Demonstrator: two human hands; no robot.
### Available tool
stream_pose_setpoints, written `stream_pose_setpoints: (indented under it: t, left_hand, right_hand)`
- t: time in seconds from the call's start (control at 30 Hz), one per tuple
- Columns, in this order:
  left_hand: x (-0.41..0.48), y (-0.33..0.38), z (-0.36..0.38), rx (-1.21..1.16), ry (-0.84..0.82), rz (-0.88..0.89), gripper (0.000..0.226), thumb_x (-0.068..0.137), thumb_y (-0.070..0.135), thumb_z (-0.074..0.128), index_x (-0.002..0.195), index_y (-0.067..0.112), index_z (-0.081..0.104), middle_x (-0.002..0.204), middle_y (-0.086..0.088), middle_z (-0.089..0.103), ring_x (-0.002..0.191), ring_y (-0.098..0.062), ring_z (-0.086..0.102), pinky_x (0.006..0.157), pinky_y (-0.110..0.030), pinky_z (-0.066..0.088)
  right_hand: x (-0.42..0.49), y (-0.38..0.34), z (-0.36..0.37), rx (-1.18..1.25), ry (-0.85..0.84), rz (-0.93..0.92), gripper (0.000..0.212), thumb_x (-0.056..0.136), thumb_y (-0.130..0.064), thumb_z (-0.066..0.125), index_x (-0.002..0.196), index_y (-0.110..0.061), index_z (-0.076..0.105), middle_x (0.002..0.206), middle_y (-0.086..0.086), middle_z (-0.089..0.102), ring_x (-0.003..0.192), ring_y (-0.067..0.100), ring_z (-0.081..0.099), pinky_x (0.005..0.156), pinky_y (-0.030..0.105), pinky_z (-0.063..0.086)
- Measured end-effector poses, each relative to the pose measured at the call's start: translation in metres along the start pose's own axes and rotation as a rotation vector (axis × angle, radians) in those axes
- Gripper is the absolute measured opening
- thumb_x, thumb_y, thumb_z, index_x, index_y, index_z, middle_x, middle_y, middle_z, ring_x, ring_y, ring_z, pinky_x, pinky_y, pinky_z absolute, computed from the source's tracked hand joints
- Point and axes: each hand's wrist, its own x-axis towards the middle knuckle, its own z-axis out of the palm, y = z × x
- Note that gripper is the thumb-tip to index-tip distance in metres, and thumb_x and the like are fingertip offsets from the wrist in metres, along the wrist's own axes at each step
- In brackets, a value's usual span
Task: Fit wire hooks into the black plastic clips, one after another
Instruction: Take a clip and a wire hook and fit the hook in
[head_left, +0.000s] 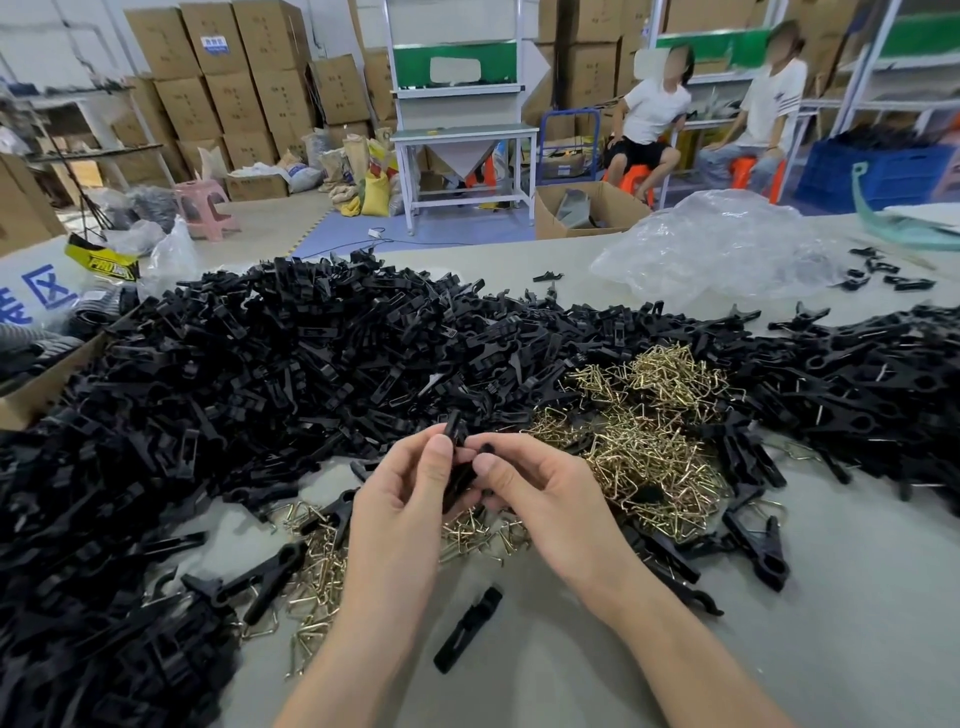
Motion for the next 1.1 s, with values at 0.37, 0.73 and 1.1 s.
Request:
stream_pose_setpoints:
  t: [0.37, 0.73, 1.1]
  left_hand:
    - [-0.025, 0.004, 0.014, 0.043, -0.210, -0.161, 0.011, 0.100, 0.021, 0.055, 0.103, 0.017, 0.066, 0.078, -0.005, 0.068, 0.060, -0.020, 0.064, 0.048, -0.029, 0.052]
    - [-0.007, -0.013, -0.006, 0.882, -0.018, 0.412, 0.022, 0.097, 0.053, 0.040, 0.115, 0.045, 0.049, 0.089, 0.021, 0.066, 0.068, -0.001, 0.058, 0.060, -0.023, 0.045]
    - [-0.003, 0.001, -0.004, 0.187, -0.102, 0.081, 0.021, 0.096, 0.021, 0.059, 0.117, 0.027, 0.064, 0.090, -0.001, 0.076, 0.083, -0.014, 0.073, 0.076, -0.018, 0.055]
  right_hand:
    - [0.010, -0.001, -0.020, 0.404, 0.250, 0.080, 0.026, 0.103, -0.007, 0.051, 0.117, -0.018, 0.069, 0.105, 0.007, 0.077, 0.094, 0.019, 0.073, 0.077, 0.028, 0.060]
    - [0.010, -0.002, -0.022, 0.510, 0.244, 0.099, 0.034, 0.106, -0.003, 0.043, 0.125, -0.021, 0.064, 0.102, 0.010, 0.074, 0.087, 0.020, 0.070, 0.074, 0.034, 0.061]
    - [0.007, 0.001, -0.014, 0.462, 0.152, 0.129, 0.036, 0.097, 0.006, 0.057, 0.113, -0.019, 0.076, 0.103, 0.003, 0.075, 0.101, 0.022, 0.073, 0.084, 0.026, 0.058]
